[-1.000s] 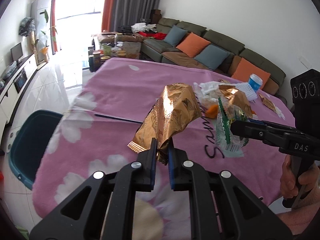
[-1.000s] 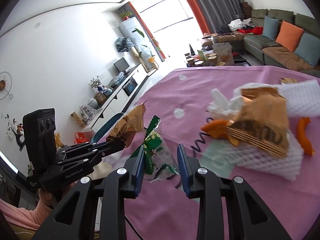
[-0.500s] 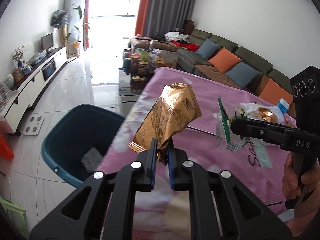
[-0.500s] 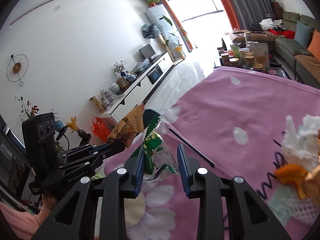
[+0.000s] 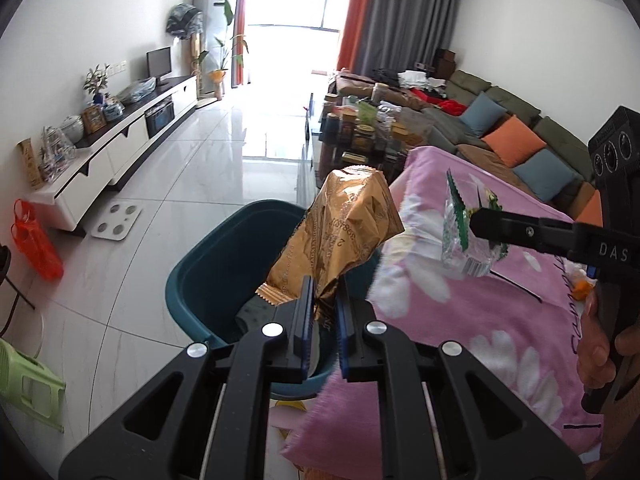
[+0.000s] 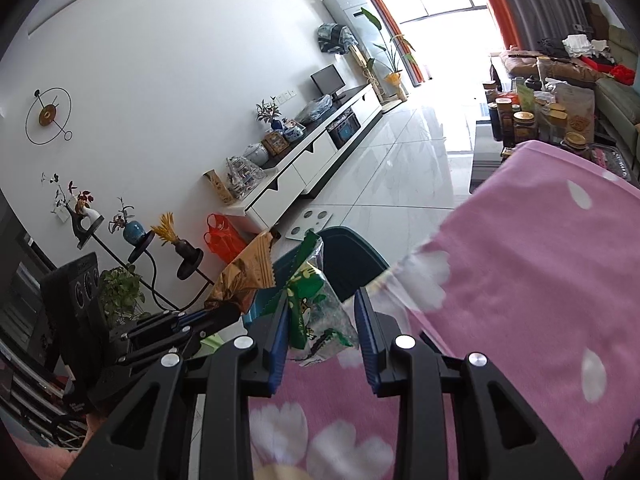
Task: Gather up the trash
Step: 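Carry both wrappers over the teal bin and open both tools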
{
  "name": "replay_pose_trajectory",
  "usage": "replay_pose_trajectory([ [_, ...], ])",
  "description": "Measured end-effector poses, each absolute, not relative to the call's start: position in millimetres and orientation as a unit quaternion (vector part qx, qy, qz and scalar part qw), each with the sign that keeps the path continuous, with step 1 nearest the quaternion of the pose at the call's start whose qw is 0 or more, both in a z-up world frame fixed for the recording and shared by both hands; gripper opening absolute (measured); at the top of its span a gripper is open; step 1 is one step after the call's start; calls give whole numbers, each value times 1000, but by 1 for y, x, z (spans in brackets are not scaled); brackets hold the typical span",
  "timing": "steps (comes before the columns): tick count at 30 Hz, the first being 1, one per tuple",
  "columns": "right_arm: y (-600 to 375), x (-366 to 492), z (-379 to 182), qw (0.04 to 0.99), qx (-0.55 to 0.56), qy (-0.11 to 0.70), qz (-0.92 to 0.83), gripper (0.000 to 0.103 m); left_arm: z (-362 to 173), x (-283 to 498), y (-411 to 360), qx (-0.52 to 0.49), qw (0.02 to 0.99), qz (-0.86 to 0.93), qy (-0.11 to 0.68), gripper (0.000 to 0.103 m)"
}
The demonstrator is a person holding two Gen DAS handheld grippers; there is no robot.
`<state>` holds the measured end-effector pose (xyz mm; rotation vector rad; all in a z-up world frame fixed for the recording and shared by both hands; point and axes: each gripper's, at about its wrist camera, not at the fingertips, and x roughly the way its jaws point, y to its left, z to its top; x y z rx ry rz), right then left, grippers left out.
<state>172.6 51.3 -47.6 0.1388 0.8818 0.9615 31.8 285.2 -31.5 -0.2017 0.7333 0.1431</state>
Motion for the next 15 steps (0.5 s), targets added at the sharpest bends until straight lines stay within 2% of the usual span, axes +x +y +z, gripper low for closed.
replay_pose_trajectory([
  [15, 130, 212, -93, 769, 47, 478, 423, 30, -75, 59, 316, -120, 898, 107, 410, 10],
])
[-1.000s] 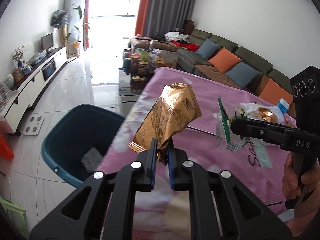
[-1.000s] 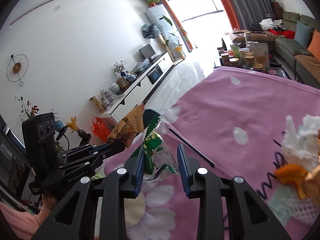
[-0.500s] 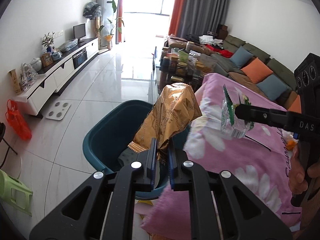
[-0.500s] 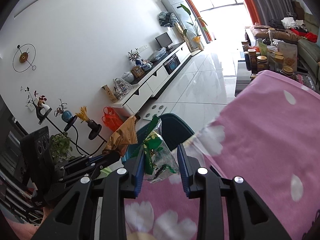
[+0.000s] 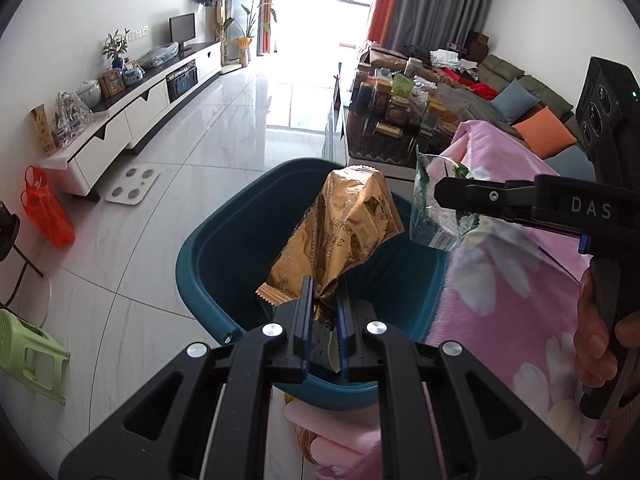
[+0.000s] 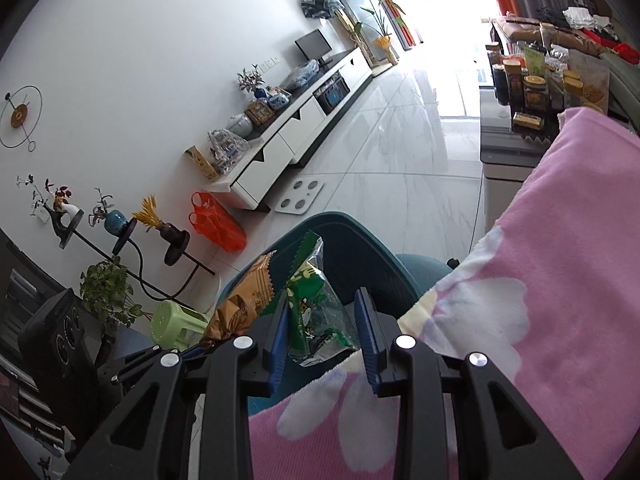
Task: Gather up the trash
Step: 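Carry both wrappers over the teal bin and open both tools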
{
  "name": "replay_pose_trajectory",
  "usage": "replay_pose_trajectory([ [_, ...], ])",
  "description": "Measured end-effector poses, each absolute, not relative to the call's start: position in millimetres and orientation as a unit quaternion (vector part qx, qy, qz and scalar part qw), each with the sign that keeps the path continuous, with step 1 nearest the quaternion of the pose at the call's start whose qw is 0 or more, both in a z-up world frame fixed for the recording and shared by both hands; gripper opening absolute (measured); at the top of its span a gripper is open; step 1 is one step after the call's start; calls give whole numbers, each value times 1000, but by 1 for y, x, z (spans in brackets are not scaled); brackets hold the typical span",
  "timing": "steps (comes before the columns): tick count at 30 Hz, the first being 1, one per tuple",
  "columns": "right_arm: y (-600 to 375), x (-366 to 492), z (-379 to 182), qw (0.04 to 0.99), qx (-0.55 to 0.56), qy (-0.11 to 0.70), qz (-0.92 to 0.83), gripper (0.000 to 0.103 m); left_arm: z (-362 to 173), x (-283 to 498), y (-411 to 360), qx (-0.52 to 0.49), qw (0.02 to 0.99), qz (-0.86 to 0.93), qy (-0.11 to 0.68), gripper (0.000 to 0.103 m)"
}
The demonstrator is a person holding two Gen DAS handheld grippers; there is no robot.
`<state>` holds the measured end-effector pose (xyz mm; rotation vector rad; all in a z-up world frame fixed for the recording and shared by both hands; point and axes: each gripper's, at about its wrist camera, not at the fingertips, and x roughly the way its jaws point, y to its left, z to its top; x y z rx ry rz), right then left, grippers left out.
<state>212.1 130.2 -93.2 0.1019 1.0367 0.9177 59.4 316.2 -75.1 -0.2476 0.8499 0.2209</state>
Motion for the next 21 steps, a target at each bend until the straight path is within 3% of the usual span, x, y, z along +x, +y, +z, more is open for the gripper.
replay_pose_trajectory([
  [5, 142, 213, -101, 769, 33, 490, 410, 33, -86, 66, 322, -135, 888, 109, 425, 11],
  [10, 146, 212, -99, 774, 23, 490, 401, 43, -99, 75, 331, -171, 880, 100, 432, 16],
  [14, 144, 211, -95, 777, 20, 483, 403, 51, -109, 78, 335, -191, 874, 98, 435, 32],
  [21, 134, 214, -88, 783, 29, 471, 405, 61, -100, 66, 332, -189, 883, 107, 416, 39],
])
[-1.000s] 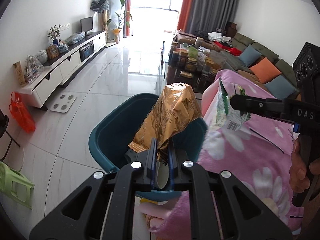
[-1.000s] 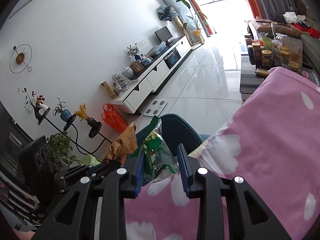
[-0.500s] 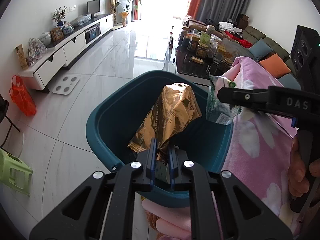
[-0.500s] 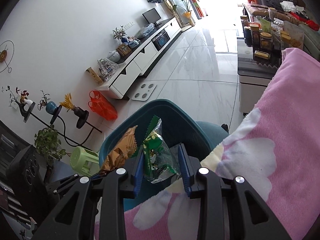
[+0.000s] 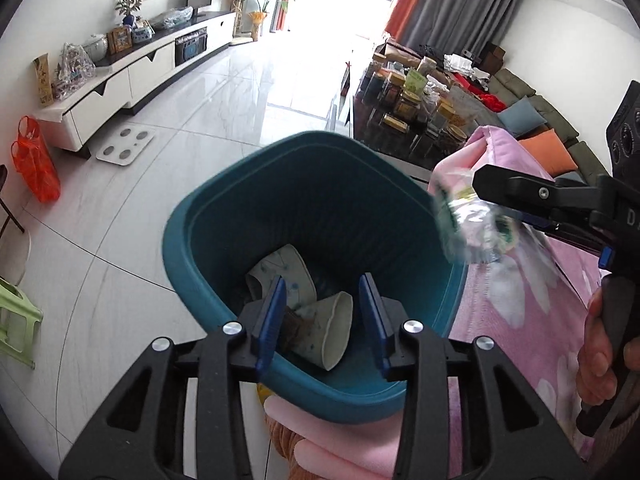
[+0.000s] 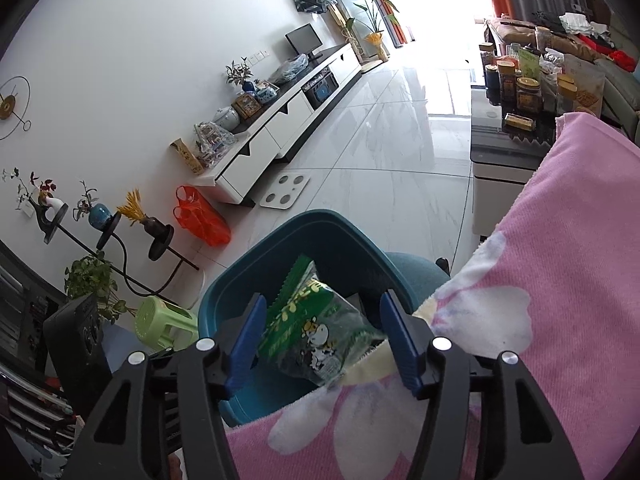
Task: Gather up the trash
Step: 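Carry both wrappers over the teal bin and open both tools, then move both open tools back over the table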
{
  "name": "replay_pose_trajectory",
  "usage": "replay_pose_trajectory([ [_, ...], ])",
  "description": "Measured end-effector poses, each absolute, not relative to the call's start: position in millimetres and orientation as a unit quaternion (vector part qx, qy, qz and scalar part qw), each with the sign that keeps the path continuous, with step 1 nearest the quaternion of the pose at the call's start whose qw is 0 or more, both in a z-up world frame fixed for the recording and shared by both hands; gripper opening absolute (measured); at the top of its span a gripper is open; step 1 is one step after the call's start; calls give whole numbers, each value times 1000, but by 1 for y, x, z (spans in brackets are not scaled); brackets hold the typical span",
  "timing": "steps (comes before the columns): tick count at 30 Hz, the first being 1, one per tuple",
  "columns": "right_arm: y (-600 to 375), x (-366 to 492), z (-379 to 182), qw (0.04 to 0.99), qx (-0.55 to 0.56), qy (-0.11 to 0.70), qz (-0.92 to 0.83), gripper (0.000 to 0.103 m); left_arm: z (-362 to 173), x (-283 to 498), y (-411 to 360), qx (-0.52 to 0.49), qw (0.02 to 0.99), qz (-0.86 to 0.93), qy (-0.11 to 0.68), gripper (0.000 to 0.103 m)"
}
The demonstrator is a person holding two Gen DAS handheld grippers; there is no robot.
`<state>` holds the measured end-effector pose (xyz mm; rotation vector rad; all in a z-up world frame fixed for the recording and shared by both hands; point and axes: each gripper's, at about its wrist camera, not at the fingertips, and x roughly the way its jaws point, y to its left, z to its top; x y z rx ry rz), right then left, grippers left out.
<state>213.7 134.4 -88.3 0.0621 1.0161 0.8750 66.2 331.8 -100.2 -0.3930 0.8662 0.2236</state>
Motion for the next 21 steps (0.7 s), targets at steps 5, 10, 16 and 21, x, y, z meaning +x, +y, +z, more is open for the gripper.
replay_pose_trajectory([
  [5, 127, 216, -86, 780, 45, 470, 410, 62, -84, 52, 326, -173, 895, 114, 395, 40],
  [10, 112, 206, -75, 784, 50, 454, 420, 62, -62, 39, 316, -146, 911, 109, 370, 47],
  [16, 82, 180, -51, 802, 42, 413, 429, 62, -36, 24, 286, -118, 932, 82, 333, 54],
  [21, 41, 154, -30, 825, 35, 371, 425, 67, -22, 14, 250, -87, 944, 53, 313, 64],
])
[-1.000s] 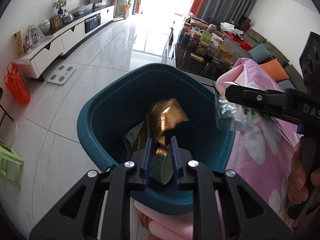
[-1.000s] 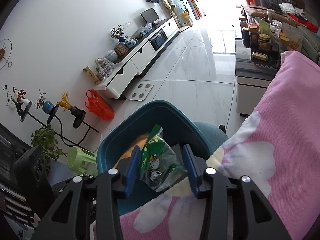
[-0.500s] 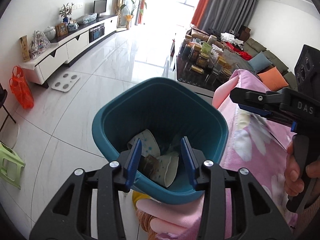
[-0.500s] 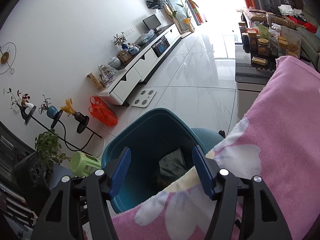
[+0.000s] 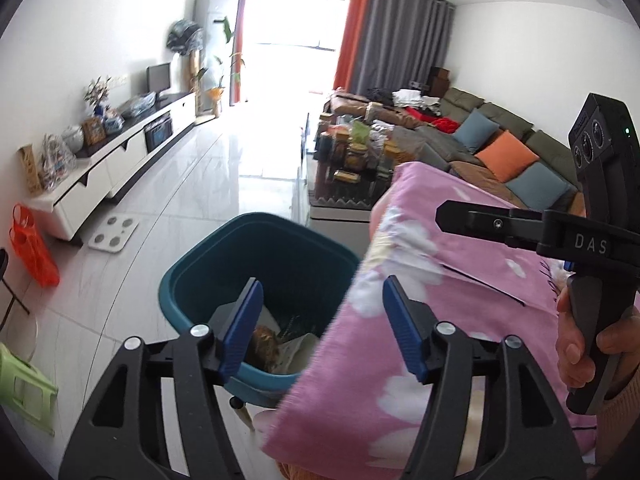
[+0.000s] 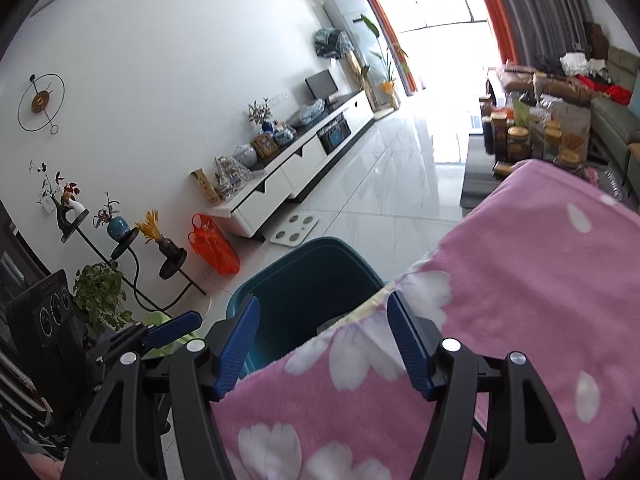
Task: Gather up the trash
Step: 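Move both open tools back over the table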
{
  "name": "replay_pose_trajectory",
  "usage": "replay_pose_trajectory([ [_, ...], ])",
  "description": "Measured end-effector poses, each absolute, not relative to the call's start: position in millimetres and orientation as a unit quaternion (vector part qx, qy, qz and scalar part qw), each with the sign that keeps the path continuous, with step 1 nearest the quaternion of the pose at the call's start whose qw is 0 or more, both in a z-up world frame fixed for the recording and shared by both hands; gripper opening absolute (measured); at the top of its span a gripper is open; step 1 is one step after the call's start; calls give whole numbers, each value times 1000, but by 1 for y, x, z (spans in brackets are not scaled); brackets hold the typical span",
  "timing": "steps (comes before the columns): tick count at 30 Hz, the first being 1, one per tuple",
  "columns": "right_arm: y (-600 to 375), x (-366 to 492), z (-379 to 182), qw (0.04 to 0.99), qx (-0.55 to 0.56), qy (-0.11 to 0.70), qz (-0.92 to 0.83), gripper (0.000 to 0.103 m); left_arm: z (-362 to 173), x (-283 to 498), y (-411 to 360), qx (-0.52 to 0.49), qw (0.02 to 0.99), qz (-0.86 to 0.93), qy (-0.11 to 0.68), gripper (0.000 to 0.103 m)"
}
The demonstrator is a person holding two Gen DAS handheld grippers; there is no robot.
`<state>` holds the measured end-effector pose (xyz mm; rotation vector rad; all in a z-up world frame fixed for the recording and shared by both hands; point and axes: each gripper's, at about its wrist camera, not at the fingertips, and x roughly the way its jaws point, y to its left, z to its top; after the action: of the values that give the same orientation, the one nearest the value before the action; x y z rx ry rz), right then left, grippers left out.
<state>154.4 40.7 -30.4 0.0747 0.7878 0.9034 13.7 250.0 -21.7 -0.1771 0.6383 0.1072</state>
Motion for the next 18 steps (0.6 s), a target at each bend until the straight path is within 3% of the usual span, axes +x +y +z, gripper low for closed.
replay_pose_trajectory([
  [18, -194, 81, -18, 920, 60, 313, 230, 70, -17, 37, 67, -1, 929, -173, 328, 67],
])
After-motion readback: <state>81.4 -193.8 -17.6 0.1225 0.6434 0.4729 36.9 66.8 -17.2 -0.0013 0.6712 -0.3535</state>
